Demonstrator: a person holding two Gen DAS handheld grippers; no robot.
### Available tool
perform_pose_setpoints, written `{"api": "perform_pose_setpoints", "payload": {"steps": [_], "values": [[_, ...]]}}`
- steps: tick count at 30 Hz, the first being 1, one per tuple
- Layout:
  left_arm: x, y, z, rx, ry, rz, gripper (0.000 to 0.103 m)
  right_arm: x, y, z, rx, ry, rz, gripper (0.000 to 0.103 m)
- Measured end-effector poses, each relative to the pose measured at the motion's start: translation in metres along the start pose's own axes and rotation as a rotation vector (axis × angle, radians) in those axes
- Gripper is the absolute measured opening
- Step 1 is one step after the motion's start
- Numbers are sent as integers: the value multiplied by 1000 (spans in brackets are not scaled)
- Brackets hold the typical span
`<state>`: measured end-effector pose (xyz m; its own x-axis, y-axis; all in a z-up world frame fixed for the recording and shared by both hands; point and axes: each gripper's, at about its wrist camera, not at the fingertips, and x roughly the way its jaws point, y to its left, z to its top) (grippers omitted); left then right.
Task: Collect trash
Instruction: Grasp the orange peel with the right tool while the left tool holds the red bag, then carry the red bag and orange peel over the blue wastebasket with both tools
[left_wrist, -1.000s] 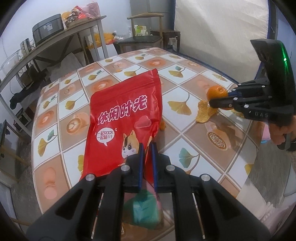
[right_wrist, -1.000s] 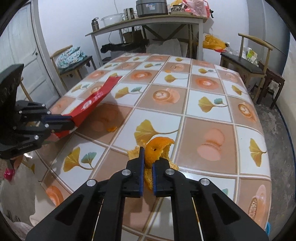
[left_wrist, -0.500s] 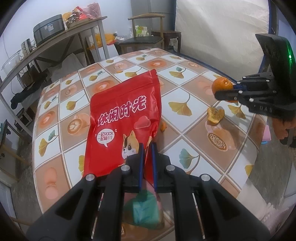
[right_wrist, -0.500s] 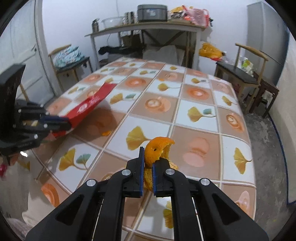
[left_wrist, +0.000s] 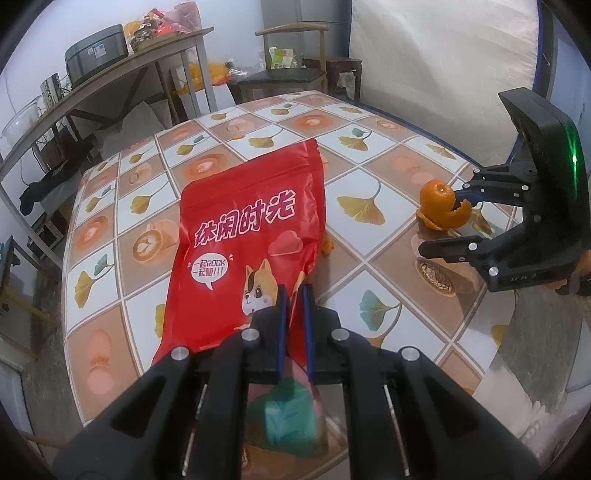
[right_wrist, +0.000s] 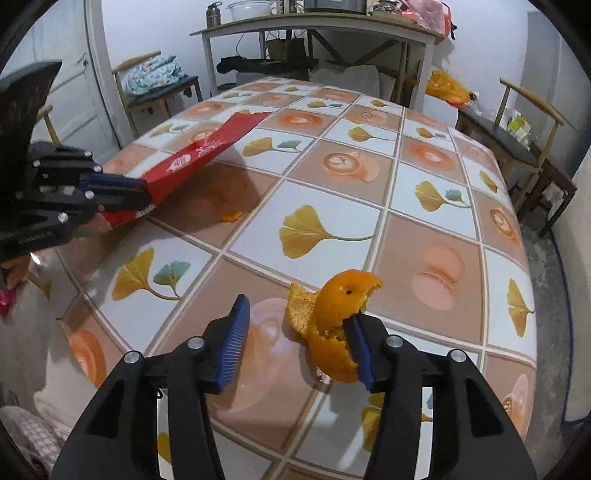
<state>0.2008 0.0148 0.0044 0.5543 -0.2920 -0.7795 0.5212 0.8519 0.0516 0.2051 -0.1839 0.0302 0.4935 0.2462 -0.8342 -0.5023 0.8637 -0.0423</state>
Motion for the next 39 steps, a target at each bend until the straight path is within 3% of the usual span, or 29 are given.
{"api": "perform_pose_setpoints", "payload": {"steps": [3, 5, 7, 13, 25, 39], "values": [[0, 0, 0, -3, -2, 1, 7, 1, 3, 0, -20, -3, -39, 49], [1, 0, -1, -6, -3, 2, 7, 1, 2, 0, -17, -7, -57, 43], [1, 1, -1, -9, -4, 3, 7, 0, 0, 0, -10, -8, -89, 30], [-2, 4, 0, -16, -18, 11, 7, -6, -3, -1, 3, -36, -99, 12], [-28, 5, 8, -33, -70, 38, 6, -39, -13, 2, 52, -127, -90, 9], [-58, -19, 25, 3, -135, 69, 5, -77, -28, -8, 113, -230, -92, 8]]}}
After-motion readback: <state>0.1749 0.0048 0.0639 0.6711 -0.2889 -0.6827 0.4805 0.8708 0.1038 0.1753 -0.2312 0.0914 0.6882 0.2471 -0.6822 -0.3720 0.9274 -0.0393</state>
